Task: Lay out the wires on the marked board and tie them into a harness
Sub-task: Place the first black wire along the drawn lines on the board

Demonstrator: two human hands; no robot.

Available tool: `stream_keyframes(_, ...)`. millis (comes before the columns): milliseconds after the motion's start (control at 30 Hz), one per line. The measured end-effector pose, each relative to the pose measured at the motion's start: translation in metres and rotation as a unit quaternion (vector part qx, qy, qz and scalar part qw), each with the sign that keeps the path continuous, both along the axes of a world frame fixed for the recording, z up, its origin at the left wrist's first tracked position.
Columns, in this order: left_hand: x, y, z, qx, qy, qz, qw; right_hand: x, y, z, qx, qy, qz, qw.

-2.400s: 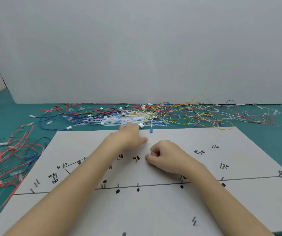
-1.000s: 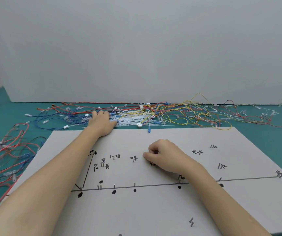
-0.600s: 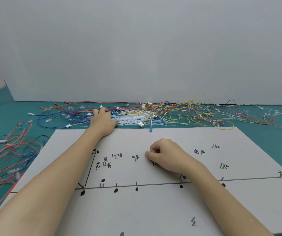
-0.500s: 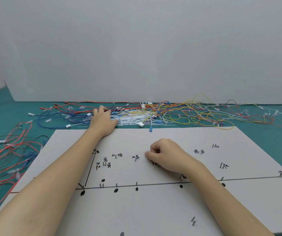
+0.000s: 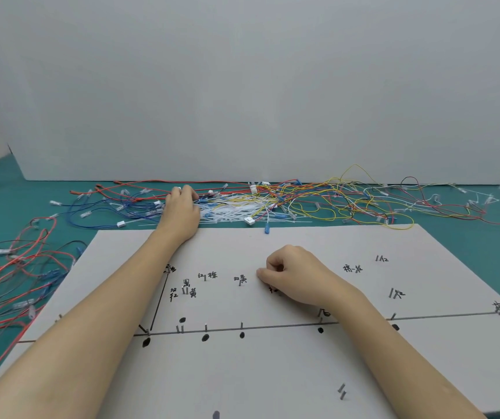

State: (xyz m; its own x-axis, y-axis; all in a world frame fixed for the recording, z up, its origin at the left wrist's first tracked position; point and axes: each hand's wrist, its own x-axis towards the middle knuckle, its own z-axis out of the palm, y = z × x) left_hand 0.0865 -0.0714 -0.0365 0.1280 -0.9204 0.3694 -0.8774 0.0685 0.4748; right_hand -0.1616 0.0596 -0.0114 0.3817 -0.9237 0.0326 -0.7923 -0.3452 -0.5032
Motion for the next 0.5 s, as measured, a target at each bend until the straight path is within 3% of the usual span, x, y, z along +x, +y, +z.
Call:
stream_keyframes(333,0.0030,0.0006,0.0005,-0.041,0.016,0.007,0.999,-0.0002,0.0007,0.0009,0.003,-0.005,-0.002,1.000)
stream_keyframes(500,0.0002,0.0060,0.0056,-0.164,0.040,0.067,0.983,-0.0003,0.0006,0.0008,0.005,-0.007,-0.005,1.000)
